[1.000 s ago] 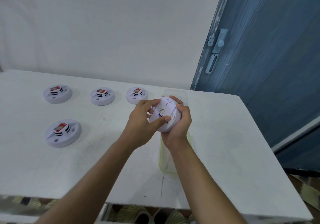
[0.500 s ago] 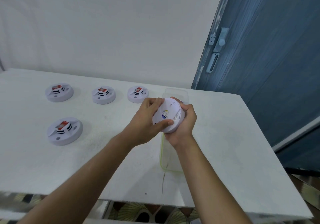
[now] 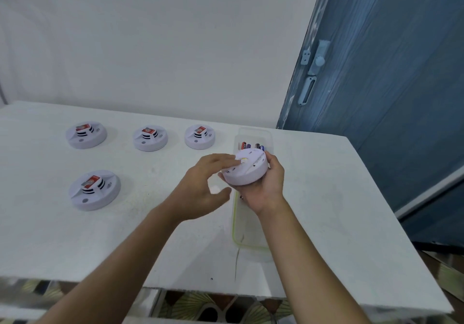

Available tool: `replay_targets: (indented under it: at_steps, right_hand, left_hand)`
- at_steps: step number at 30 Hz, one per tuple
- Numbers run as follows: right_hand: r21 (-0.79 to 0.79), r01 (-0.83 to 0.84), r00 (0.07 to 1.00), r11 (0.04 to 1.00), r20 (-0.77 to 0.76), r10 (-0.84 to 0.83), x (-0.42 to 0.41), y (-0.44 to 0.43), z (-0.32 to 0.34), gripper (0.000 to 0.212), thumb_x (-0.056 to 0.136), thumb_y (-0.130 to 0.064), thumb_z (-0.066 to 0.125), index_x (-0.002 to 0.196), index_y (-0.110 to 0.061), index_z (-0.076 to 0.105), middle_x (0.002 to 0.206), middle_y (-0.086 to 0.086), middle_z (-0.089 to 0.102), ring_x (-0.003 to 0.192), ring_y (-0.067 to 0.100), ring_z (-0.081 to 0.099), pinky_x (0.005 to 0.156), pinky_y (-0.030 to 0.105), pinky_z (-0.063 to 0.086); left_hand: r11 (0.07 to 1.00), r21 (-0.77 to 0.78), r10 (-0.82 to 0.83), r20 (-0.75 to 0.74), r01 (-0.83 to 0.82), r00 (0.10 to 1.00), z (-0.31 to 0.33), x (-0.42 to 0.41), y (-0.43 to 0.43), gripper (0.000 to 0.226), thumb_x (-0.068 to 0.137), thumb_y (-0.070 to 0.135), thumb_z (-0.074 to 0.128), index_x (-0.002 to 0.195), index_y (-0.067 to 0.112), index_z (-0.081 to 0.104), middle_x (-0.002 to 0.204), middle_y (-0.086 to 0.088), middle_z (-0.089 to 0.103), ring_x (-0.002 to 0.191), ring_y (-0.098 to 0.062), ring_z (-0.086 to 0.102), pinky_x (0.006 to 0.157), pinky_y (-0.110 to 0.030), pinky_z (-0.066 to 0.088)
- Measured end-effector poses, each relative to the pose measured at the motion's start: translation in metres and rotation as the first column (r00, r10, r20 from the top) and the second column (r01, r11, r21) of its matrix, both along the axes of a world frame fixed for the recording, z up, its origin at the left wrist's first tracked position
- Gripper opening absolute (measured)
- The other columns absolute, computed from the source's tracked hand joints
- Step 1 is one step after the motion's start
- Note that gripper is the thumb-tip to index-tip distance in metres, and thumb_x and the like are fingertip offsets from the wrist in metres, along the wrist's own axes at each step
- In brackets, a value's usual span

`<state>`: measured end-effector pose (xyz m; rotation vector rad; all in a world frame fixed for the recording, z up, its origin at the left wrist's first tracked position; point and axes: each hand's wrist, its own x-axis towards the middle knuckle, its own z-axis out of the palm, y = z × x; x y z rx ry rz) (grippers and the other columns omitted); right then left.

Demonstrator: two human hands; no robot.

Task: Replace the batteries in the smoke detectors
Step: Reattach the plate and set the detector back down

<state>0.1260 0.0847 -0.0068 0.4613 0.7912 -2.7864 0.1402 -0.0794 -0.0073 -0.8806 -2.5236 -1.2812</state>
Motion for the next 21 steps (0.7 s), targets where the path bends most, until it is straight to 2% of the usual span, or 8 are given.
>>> replay_targets:
  at_steps: [3, 6, 9, 11, 15, 18, 21]
  right_hand:
    - [0.039, -0.002, 1.000, 0.999, 0.029, 0.001, 0.001, -0.002, 0.004, 0.045, 0.101, -0.042, 0.040, 0.130, -0.012, 0.058, 0.105, 0.019, 0.066, 0.097, 0.034, 0.064, 0.083, 0.044, 0.053]
    - [0.089, -0.045, 0.999, 0.995, 0.027, 0.043, 0.004, -0.001, 0.010, 0.039, 0.100, -0.045, 0.043, 0.123, -0.019, 0.060, 0.109, 0.017, 0.066, 0.107, 0.037, 0.061, 0.081, 0.042, 0.052]
    - [0.240, -0.081, 0.997, 0.967, 0.019, 0.079, 0.006, 0.000, 0.015, 0.039, 0.099, -0.050, 0.045, 0.120, -0.023, 0.063, 0.120, 0.011, 0.065, 0.123, 0.033, 0.061, 0.096, 0.048, 0.048]
    - [0.373, -0.067, 0.997, 0.925, -0.015, 0.078, 0.007, 0.000, 0.017, 0.040, 0.101, -0.051, 0.042, 0.125, -0.026, 0.062, 0.124, 0.005, 0.066, 0.124, 0.026, 0.060, 0.102, 0.049, 0.044]
    - [0.533, 0.005, 0.995, 0.846, -0.083, 0.047, 0.008, -0.002, 0.020, 0.042, 0.102, -0.047, 0.047, 0.130, -0.020, 0.063, 0.125, 0.002, 0.071, 0.118, 0.021, 0.065, 0.092, 0.038, 0.053]
    - [0.629, 0.023, 0.986, 0.777, -0.143, 0.086, 0.010, -0.002, 0.022, 0.038, 0.103, -0.043, 0.048, 0.125, -0.017, 0.066, 0.118, 0.002, 0.074, 0.108, 0.017, 0.069, 0.080, 0.028, 0.055]
    - [0.690, 0.026, 0.984, 0.723, -0.143, 0.102, 0.011, -0.002, 0.022, 0.033, 0.102, -0.038, 0.055, 0.118, -0.011, 0.067, 0.116, 0.006, 0.074, 0.099, 0.016, 0.068, 0.079, 0.027, 0.054]
  left_hand:
    - [0.999, 0.004, 0.048, -0.104, -0.048, 0.993, -0.003, 0.002, 0.001, 0.053, 0.077, 0.021, 0.082, 0.127, 0.022, 0.063, 0.130, 0.014, 0.058, 0.124, 0.000, 0.049, 0.103, -0.009, 0.035]
    - [0.992, 0.065, 0.114, -0.139, -0.106, 0.984, 0.003, 0.003, 0.001, 0.043, 0.081, 0.026, 0.077, 0.122, 0.020, 0.067, 0.122, 0.012, 0.065, 0.114, 0.001, 0.056, 0.097, -0.012, 0.042]
    - [0.979, 0.094, 0.192, -0.093, -0.183, 0.977, 0.011, 0.005, 0.001, 0.039, 0.089, 0.032, 0.067, 0.126, 0.021, 0.064, 0.121, 0.020, 0.062, 0.111, 0.008, 0.055, 0.093, -0.005, 0.040]
    - [0.962, 0.177, 0.215, -0.010, -0.209, 0.977, 0.016, 0.005, 0.002, 0.034, 0.093, 0.029, 0.063, 0.126, 0.023, 0.063, 0.116, 0.024, 0.064, 0.108, 0.009, 0.059, 0.090, -0.007, 0.043]
    - [0.857, 0.437, 0.176, 0.252, -0.274, 0.951, 0.023, 0.003, 0.005, 0.026, 0.100, 0.021, 0.053, 0.123, 0.019, 0.065, 0.107, 0.015, 0.072, 0.103, 0.000, 0.065, 0.083, -0.014, 0.050]
    - [0.750, 0.557, 0.117, 0.419, -0.357, 0.900, 0.023, -0.001, 0.005, 0.027, 0.101, 0.022, 0.050, 0.122, 0.014, 0.064, 0.107, 0.002, 0.074, 0.100, -0.017, 0.070, 0.082, -0.036, 0.058]
    - [0.646, 0.613, 0.081, 0.537, -0.454, 0.840, 0.022, -0.006, 0.006, 0.024, 0.099, 0.025, 0.054, 0.114, 0.009, 0.064, 0.102, -0.010, 0.075, 0.095, -0.029, 0.071, 0.087, -0.050, 0.056]
